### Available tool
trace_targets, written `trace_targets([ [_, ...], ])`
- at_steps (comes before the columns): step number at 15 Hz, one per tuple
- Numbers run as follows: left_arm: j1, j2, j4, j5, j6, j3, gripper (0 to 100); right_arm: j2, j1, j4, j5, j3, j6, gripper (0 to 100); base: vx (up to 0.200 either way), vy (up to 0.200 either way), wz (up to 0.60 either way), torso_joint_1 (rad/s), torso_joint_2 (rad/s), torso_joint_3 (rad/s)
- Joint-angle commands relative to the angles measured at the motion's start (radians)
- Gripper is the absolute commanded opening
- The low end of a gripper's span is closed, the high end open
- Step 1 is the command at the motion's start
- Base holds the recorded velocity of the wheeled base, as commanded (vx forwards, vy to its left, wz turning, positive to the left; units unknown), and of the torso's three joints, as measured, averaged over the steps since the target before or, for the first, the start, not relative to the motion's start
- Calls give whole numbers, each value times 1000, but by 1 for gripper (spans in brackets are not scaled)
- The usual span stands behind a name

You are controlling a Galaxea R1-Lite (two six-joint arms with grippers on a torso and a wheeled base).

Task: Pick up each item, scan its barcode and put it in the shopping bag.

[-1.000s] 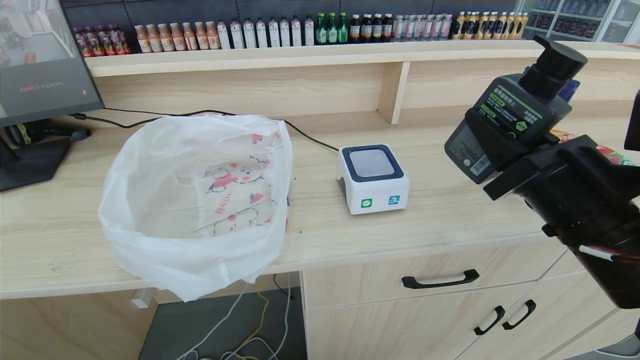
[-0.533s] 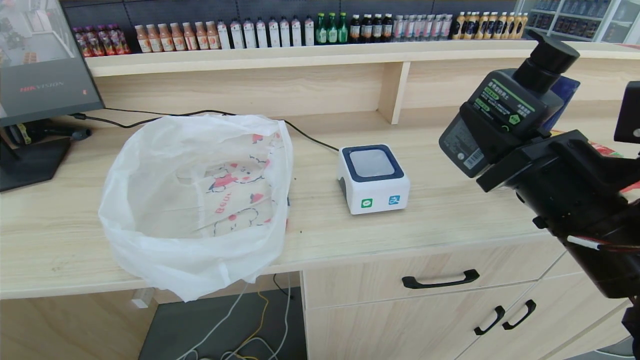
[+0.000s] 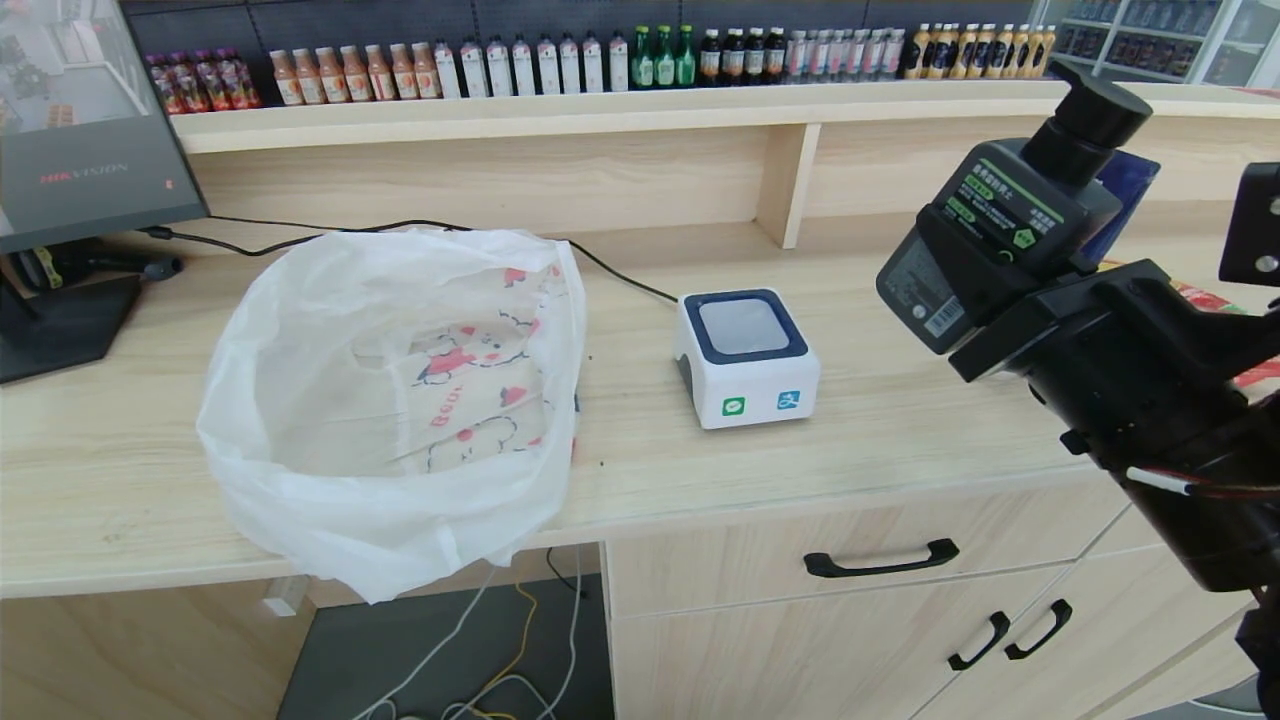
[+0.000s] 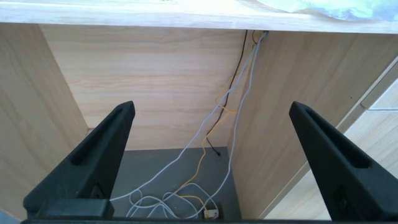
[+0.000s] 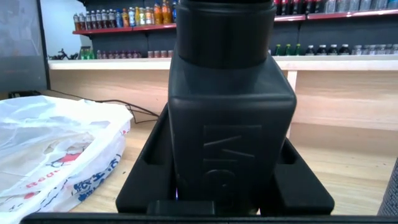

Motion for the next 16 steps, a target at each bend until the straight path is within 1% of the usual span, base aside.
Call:
trace_targets([
  [1,0,0,0,0,0,0,100,5,1,-1,1,-3,0,0,0,200,0,-2,2,2],
  [16,1,0,0,0,-4,0,100,22,6,-1,2,-15,1,0,0,200,0,1,4,3],
])
